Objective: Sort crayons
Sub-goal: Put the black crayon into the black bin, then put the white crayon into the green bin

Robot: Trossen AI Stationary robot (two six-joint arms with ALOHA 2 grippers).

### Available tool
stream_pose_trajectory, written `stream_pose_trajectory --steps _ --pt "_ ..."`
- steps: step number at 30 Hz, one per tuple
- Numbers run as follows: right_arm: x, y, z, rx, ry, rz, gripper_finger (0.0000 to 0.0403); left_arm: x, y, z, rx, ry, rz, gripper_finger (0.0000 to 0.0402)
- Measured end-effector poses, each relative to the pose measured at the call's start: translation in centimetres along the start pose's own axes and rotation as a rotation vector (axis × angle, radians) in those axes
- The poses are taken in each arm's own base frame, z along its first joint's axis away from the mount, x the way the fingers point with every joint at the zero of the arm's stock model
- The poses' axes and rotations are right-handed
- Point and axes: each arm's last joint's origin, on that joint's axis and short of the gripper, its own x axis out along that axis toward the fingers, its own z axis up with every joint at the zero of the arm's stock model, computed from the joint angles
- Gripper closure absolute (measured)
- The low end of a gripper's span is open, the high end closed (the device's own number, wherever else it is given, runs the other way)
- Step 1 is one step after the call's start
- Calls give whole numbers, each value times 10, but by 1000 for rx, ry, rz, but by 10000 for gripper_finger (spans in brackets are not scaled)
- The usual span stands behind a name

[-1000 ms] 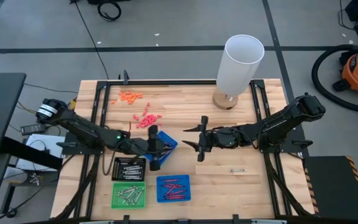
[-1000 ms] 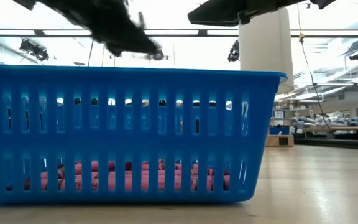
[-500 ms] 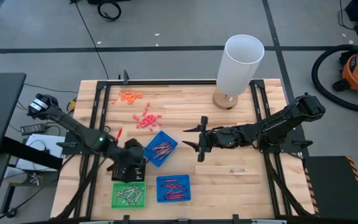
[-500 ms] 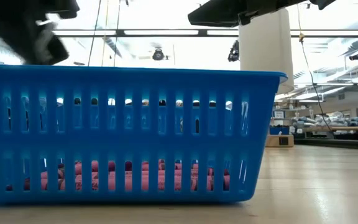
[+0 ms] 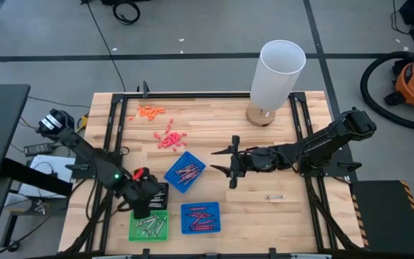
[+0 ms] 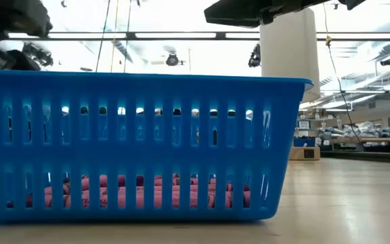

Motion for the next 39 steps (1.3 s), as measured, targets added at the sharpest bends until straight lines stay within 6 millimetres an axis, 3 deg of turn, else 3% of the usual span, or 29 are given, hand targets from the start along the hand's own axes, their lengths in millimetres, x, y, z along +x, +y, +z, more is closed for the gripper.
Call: stream_pose_trajectory --steps 12,20,25,32,39 --pt "-1 1 1 7 -11 8 199 28 -11 -15 75 110 95 356" --pt "-1 2 1 9 -15 21 199 28 -10 -16 52 125 105 283" --pt "-1 2 0 15 -3 25 199 16 -14 -6 35 186 98 246" --pt "-2 7 -7 128 70 65 199 -9 -28 17 140 99 101 250" --pt "-20 27 -36 162 454 185 199 -24 -34 36 352 -99 227 251"
